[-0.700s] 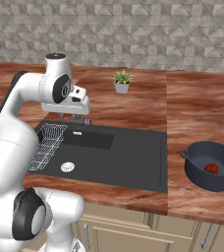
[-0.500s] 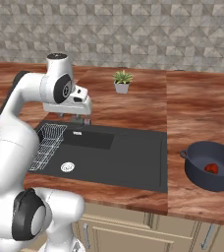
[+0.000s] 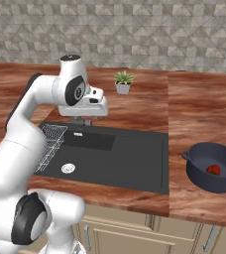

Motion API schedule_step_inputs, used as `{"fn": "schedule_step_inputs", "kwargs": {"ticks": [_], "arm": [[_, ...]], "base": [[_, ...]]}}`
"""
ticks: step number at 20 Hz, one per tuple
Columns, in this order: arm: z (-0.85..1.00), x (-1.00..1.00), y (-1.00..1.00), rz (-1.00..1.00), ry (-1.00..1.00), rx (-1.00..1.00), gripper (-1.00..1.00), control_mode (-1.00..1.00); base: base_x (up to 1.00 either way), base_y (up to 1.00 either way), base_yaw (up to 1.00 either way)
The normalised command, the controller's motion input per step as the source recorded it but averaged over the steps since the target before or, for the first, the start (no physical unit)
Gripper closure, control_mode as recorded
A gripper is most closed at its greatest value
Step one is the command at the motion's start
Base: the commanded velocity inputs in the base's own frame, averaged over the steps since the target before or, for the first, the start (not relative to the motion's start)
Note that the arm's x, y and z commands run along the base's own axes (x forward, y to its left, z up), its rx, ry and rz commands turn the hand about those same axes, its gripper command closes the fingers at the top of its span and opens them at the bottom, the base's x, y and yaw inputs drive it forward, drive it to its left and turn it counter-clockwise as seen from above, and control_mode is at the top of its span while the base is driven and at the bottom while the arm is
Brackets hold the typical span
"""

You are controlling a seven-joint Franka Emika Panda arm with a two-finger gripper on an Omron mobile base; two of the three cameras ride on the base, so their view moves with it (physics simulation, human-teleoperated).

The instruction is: Dump the bell pepper from the pot into the sink. Then turn on the water and wash the bell pepper. Then turn off the water and put the bell pepper back in the pot.

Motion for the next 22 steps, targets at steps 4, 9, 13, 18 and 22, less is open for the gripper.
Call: {"fn": "schedule_step_inputs", "kwargs": {"ticks": [4,9,13,18,22], "arm": [[-0.01,0.01,-0.63,0.00,0.00,-0.05,-1.00,-1.00],[-0.15,0.02,-0.59,0.00,0.00,-0.06,-1.00,-1.00],[-0.26,0.00,-0.67,-0.04,0.00,-0.04,-1.00,-1.00],[-0.17,0.00,-0.72,-0.09,0.00,0.00,-1.00,-1.00],[-0.11,0.00,-0.68,-0.10,0.00,0.00,-1.00,-1.00]], "base": [[0.00,0.00,0.00],[0.00,0.00,0.00],[0.00,0.00,0.00],[0.00,0.00,0.00],[0.00,0.00,0.00]]}}
